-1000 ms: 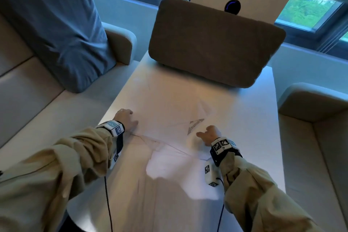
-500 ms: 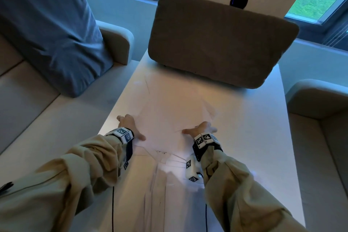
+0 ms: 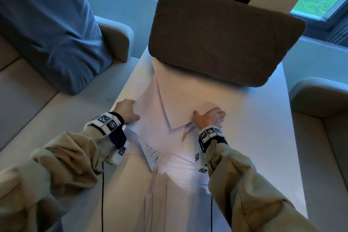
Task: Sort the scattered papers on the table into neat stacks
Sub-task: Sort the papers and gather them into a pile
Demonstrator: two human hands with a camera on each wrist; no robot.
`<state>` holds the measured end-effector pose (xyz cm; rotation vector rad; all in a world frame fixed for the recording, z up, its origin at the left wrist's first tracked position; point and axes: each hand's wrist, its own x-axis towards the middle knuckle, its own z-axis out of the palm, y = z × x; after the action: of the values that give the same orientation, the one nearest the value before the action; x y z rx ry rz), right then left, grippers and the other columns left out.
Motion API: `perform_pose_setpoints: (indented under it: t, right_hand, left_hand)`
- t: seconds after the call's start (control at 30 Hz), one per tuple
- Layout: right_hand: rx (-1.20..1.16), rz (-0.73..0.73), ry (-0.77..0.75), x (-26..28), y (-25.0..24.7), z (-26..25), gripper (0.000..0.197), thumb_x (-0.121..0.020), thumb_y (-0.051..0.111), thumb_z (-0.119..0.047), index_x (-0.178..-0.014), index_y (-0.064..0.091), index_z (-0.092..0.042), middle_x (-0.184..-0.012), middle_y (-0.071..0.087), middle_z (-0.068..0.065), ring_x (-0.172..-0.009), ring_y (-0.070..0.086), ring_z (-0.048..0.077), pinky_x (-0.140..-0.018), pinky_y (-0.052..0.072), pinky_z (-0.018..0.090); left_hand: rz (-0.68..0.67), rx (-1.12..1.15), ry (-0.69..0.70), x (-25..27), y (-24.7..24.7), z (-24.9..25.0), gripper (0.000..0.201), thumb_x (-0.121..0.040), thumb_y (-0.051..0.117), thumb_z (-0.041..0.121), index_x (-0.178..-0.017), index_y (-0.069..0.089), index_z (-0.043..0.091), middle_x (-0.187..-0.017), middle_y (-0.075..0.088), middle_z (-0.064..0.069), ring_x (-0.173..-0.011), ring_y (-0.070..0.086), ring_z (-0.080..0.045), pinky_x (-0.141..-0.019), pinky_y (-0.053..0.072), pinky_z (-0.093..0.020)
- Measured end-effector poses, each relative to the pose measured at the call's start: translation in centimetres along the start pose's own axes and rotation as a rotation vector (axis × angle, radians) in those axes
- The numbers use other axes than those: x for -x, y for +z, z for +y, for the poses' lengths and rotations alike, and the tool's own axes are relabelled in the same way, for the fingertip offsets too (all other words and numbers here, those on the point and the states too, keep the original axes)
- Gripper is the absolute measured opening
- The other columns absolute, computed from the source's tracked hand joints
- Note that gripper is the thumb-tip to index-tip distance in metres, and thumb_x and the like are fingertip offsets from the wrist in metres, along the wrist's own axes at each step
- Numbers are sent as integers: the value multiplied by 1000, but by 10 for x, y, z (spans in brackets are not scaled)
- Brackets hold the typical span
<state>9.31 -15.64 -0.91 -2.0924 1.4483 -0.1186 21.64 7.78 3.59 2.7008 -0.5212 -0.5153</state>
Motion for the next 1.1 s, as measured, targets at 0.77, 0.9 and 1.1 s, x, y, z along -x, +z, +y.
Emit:
perform_pose_setpoints:
  t: [0.77, 0.9, 1.1]
  right_hand:
    - [-698, -702, 276, 78, 17, -44, 19, -71, 74, -8, -74, 56, -3, -67, 68, 13, -58, 65, 18, -54, 57, 24]
    - [-384, -600, 67, 93, 43, -30, 43, -43, 78, -12, -76, 65, 11, -87, 70, 25, -78, 71, 34, -67, 55, 60]
    - [-75, -729, -154, 99, 26, -33, 32, -68, 80, -17, -86, 67, 6, -83, 69, 17, -74, 69, 29, -72, 58, 51]
  left_hand:
    - [17, 498, -238, 0, -19, -47, 32, -76, 52, 3, -105, 60, -8, -93, 61, -22, -88, 61, -35, -70, 46, -33]
    - [-28, 943, -402, 6, -16, -32, 32, -96, 39, 31, -92, 58, 5, -84, 57, -18, -60, 57, -28, -49, 53, -31]
    - [-104, 691, -446, 4, 0, -45, 67, -59, 74, 65, -83, 63, 4, -80, 67, -24, -70, 67, -35, -66, 56, -40]
